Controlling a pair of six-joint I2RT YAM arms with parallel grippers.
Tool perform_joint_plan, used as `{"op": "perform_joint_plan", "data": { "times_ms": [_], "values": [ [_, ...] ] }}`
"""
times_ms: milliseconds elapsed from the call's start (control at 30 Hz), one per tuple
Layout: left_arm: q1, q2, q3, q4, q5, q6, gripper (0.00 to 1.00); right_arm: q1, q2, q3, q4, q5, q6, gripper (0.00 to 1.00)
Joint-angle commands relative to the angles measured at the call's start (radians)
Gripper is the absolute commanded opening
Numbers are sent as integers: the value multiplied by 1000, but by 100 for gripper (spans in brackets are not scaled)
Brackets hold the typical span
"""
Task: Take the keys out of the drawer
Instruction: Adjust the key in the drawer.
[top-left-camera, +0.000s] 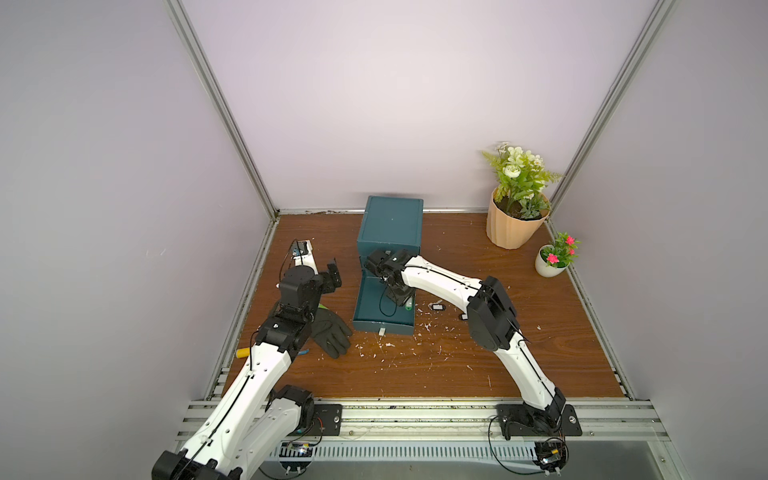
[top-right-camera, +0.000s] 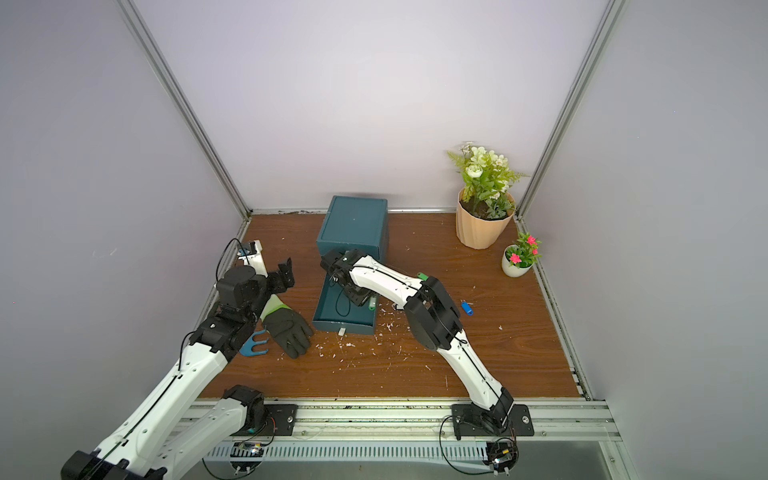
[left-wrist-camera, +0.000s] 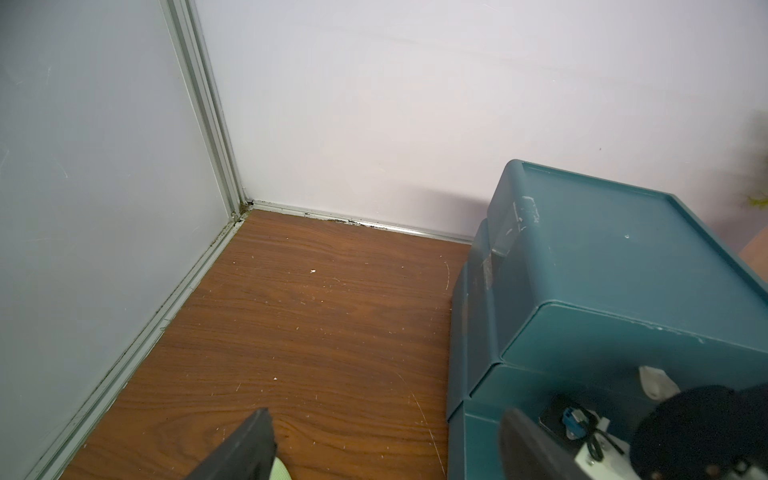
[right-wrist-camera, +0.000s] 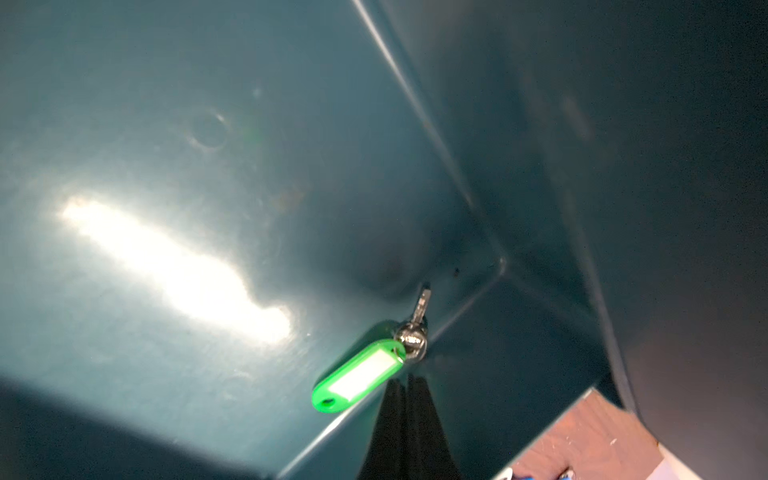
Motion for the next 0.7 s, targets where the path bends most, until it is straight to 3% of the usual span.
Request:
{"op": "perform_joint_plan", "data": {
  "times_ms": [0, 333, 667],
  "values": [
    [12, -17, -12, 9, -11, 13, 87, -2, 29, 68, -107, 47, 120, 4],
    [14, -48, -27, 4, -26, 41, 87, 19, 58, 163, -195, 61, 283, 0],
    [14, -53, -33, 2, -22, 57, 86, 65, 72, 93, -217, 158, 430, 0]
  ]
}}
